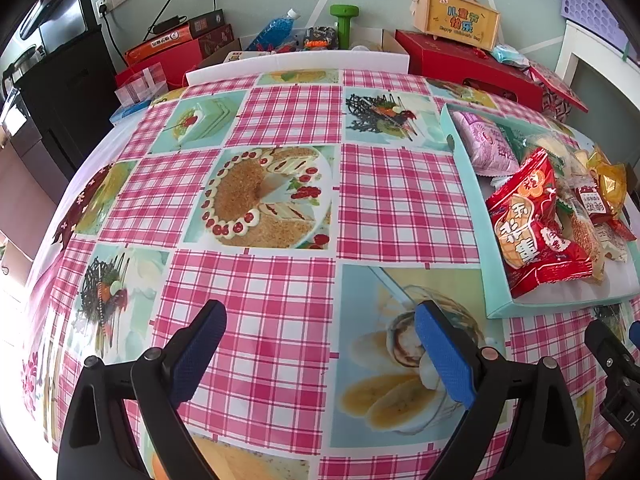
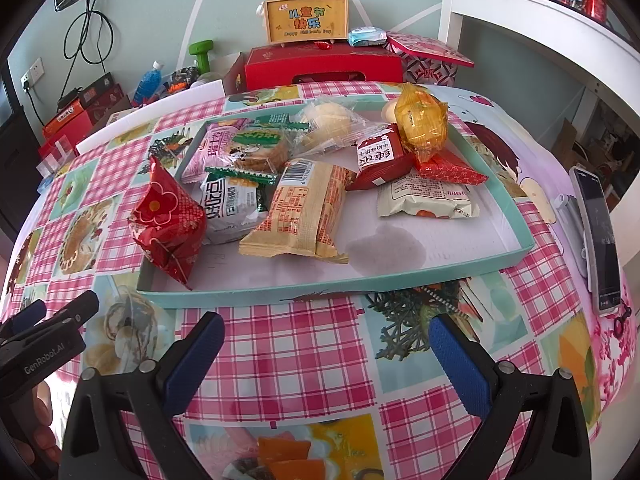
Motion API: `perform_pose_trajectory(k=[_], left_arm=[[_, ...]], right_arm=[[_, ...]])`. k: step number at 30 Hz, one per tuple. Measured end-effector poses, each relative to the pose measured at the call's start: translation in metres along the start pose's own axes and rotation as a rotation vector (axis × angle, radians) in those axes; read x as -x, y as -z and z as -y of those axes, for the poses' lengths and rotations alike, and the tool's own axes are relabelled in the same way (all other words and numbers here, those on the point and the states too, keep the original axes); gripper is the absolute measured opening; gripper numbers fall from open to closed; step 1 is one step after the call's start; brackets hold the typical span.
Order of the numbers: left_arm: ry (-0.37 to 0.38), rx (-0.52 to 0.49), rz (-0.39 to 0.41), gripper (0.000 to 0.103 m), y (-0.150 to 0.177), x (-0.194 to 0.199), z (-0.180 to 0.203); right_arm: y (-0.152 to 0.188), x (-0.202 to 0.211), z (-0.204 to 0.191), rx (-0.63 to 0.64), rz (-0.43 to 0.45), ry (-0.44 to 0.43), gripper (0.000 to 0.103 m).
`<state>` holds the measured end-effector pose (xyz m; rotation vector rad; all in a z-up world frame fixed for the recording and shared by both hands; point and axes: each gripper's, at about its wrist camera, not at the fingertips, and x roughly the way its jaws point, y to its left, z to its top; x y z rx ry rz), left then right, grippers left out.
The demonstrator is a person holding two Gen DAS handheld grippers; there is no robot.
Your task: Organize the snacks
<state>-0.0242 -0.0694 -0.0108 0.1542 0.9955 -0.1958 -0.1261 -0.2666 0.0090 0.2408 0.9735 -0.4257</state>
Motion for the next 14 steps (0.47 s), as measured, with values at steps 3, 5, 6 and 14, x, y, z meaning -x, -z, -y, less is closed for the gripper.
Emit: perform_pose_trajectory(k=[3, 5, 6, 14], left_arm=[[-0.002, -0.001, 0.018, 0.095, -0.0008, 0.0027, 0.0003], [-0.006, -0.001, 0.023, 0.095, -0.001, 0.0032, 0.0006], [-0.005, 0.0, 0.022, 0.095, -0.001, 0.0032, 0.0004], [-0.003, -0.006, 0.021, 0.095, 0.0, 0.003, 0.0038]], right_arm=[[0.0007, -0.0009, 0.0007, -0.001, -0.002, 0.002, 0.103], [0.0012, -0.0008, 0.0011, -0.001, -0.002, 0.002, 0.103], [0.0014, -0.001, 0.0011, -0.001, -0.003, 0.002, 0.103], [0.0013, -0.0011, 0.001, -0.001, -0.004, 0.002, 0.103]])
